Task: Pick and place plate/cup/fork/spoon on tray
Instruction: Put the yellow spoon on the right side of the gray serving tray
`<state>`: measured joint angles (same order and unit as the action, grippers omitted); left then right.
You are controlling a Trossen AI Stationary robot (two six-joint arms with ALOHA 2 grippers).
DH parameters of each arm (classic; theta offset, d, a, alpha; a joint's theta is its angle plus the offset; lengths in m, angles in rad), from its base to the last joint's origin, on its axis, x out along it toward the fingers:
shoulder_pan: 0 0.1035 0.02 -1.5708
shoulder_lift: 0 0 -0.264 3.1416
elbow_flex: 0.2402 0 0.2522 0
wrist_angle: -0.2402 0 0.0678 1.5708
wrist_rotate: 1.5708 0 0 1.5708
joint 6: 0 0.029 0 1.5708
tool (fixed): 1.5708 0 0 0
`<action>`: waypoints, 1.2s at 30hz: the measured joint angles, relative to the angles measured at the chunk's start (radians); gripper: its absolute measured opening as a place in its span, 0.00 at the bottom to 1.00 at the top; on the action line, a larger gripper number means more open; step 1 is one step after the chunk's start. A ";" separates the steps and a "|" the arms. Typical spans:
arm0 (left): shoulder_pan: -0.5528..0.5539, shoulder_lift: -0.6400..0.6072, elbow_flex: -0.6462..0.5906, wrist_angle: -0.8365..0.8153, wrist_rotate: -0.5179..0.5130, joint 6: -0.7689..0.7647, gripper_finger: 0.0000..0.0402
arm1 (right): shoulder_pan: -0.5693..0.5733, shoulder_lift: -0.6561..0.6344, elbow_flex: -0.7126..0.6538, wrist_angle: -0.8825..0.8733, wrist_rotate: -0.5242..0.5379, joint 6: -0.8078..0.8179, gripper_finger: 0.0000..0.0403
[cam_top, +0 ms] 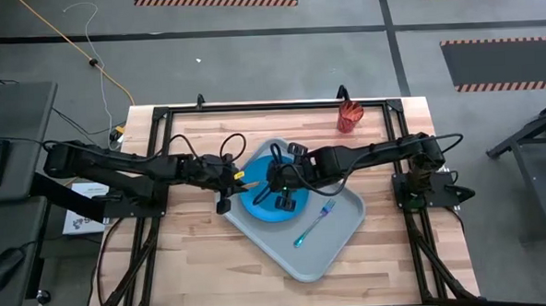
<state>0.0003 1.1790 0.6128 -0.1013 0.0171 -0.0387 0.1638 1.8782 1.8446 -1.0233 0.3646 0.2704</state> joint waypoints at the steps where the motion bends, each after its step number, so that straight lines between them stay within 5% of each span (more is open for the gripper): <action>1: -0.001 0.000 0.000 -0.002 -0.001 0.002 0.06 | 0.000 0.000 0.000 -0.002 -0.002 0.007 0.03; 12: -0.002 -0.107 -0.002 -0.113 -0.150 0.023 0.05 | 0.013 -0.006 -0.027 -0.365 0.139 0.195 0.32; 19: -0.024 -0.236 -0.079 0.019 -0.127 0.083 0.05 | 0.074 -0.076 -0.262 -0.366 0.220 0.341 0.41; 27: -0.024 -0.350 -0.126 0.122 -0.090 0.096 0.05 | 0.114 -0.367 -0.756 0.109 0.216 0.453 0.41; 36: -0.027 -0.333 -0.126 0.274 -0.073 0.122 0.05 | 0.111 -0.668 -1.268 1.220 0.230 0.207 0.41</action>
<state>-0.0269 0.8463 0.4866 0.1727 -0.0555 0.0830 0.2747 1.2104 0.5771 0.1970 0.5949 0.4773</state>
